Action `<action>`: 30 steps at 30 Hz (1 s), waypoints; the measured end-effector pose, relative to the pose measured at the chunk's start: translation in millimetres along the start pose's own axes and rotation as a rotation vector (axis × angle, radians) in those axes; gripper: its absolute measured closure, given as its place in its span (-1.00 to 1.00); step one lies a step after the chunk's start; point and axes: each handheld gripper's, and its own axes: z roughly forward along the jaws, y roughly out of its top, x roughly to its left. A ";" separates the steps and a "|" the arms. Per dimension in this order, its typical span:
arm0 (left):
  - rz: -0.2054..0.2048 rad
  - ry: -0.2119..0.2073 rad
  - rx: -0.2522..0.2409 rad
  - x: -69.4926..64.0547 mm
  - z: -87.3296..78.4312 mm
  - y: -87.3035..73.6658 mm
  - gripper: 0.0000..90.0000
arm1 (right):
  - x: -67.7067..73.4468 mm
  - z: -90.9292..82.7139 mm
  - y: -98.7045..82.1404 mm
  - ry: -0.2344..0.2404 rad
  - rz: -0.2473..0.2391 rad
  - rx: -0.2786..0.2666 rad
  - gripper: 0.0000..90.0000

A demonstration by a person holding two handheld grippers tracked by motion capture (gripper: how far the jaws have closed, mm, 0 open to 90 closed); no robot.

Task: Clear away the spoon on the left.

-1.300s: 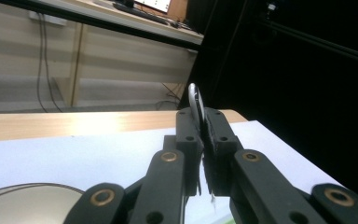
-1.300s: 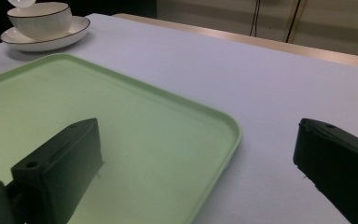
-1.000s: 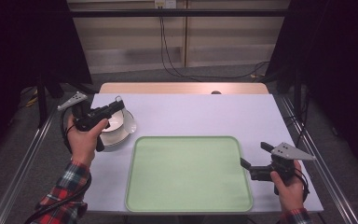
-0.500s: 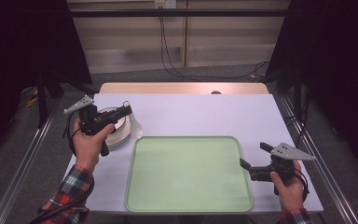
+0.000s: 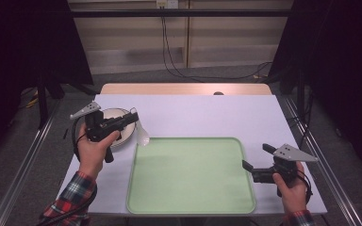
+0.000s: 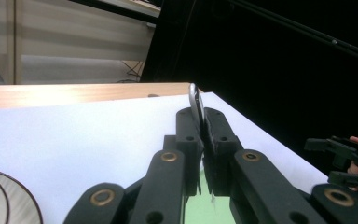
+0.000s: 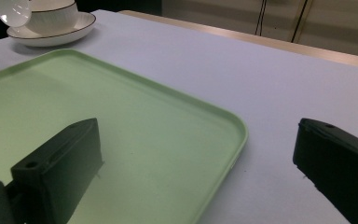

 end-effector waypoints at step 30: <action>0.015 -0.086 0.075 -19.8 6.5 -26.2 0.91 | 0.0 0.3 -0.1 0.008 0.001 0.005 -0.98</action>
